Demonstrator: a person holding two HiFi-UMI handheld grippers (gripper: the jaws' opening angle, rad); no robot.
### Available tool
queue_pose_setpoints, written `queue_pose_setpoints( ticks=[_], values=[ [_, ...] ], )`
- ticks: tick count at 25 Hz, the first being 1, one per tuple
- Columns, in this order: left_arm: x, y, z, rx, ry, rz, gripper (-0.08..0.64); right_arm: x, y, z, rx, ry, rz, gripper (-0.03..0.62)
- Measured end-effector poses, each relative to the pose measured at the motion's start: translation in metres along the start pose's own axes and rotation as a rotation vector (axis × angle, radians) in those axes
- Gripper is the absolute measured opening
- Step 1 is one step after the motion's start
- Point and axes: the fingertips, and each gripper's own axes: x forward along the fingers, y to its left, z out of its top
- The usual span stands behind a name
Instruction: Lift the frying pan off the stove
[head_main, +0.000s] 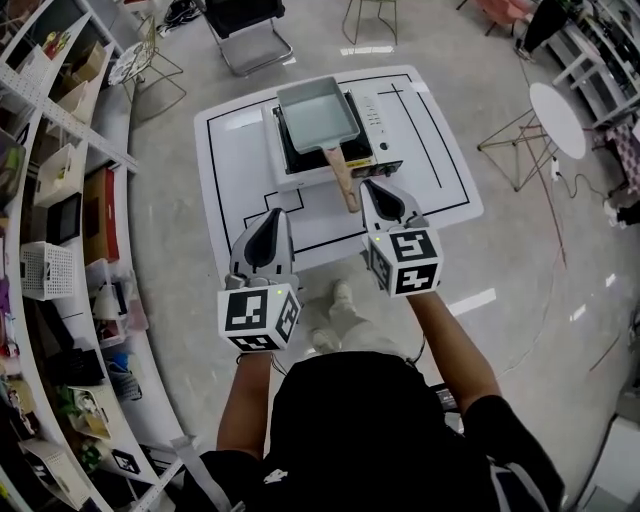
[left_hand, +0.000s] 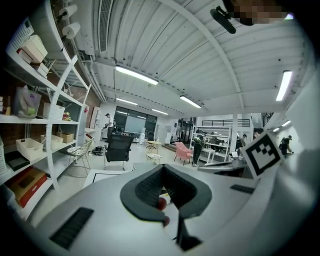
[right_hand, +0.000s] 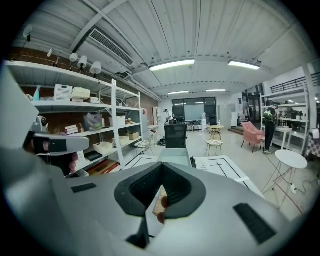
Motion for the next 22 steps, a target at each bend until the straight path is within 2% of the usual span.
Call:
queue_pose_setpoints(
  ticks=[18, 20, 22],
  values=[
    [0.049, 0.028, -0.029, -0.046, 0.085, 0.051, 0.003, 0.076, -0.013, -0.04, 0.023, 0.176, 0.033, 0.007],
    [0.052, 0.033, -0.031, -0.052, 0.092, 0.055, 0.003, 0.083, -0.011, -0.044, 0.024, 0.195, 0.043, 0.086],
    [0.055, 0.037, -0.034, -0.059, 0.099, 0.06, 0.003, 0.09, -0.009, -0.048, 0.027, 0.219, 0.054, 0.124]
  ],
)
